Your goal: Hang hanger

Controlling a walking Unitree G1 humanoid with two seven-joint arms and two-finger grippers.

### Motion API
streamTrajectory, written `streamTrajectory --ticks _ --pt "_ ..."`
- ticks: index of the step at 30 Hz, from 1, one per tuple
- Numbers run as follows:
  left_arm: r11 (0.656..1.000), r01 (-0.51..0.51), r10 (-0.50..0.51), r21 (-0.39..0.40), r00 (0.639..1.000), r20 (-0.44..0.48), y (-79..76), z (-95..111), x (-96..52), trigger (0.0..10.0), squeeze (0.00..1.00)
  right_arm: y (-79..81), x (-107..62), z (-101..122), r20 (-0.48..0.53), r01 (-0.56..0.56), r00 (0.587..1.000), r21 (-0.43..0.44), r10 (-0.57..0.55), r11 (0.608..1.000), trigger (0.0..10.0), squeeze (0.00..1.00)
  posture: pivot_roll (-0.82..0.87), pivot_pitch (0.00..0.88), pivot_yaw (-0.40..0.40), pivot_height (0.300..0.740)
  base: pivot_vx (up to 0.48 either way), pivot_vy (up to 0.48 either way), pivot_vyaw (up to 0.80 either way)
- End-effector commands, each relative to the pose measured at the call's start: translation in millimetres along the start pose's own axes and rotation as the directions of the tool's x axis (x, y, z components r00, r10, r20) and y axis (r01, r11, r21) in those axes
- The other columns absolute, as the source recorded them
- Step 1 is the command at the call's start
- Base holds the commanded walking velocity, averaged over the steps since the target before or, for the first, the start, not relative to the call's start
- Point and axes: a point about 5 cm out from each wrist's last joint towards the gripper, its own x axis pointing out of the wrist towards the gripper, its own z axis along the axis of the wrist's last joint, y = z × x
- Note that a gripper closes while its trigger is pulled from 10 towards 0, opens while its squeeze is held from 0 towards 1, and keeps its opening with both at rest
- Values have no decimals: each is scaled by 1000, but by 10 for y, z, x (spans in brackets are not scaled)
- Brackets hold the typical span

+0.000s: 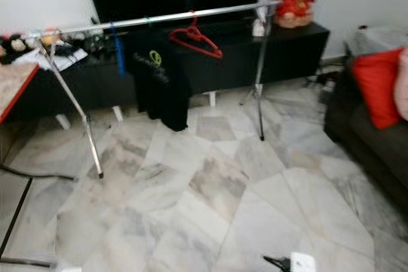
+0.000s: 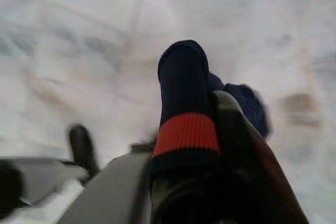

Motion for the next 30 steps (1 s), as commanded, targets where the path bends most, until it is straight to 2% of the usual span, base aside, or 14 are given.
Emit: streamTrajectory --ticks 1,9,11,22,24,25,26,27,28,30 --pt "1000 -3 2 11 1000 13 -21 54 14 10000 0 -125 -20 -41 -9 31 999 -4 -31 999 10000 0 -38 0 42 740 337 0 0" --pt "1000 2 -2 11 1000 27 -111 40 12 10000 0 -136 -20 -33 -7 36 999 -11 -37 999 10000 0 -35 0 38 740 335 0 0" --pt "1000 7 -7 11 1000 20 -196 -78 -20 10000 0 -137 -19 -29 -5 35 999 -13 -35 999 10000 0 -32 0 33 740 334 0 0" --pt "999 31 -31 10 1000 -5 -525 -395 -136 10000 0 -138 -19 -24 -2 29 1000 -18 -29 999 10000 0 -30 0 26 740 335 0 0" --pt "999 43 -43 13 999 -9 -681 -478 -184 10000 0 -137 -19 -21 1 28 1000 -18 -28 999 10000 0 -31 0 25 740 337 0 0" --pt "998 58 -58 16 998 -16 -864 -520 -224 10000 0 -136 -20 -20 4 27 1000 -17 -27 1000 10000 0 -32 0 24 740 337 0 0" --pt "998 58 -58 16 998 -16 -864 -520 -224 10000 0 -136 -20 -20 4 27 1000 -17 -27 1000 10000 0 -32 0 24 740 337 0 0" --pt "998 65 -65 18 998 -19 -948 -524 -238 10000 0 -136 -20 -19 5 27 1000 -17 -27 999 10000 0 -32 0 24 740 337 0 0" --pt "996 81 -80 24 996 -26 -1141 -517 -270 10000 0 -137 -20 -19 5 28 1000 -19 -28 999 10000 0 -33 0 21 740 337 0 0" --pt "995 95 -94 28 995 -31 -1295 -503 -299 10000 0 -138 -20 -19 7 29 1000 -20 -28 999 10000 0 -32 0 20 740 337 0 0"
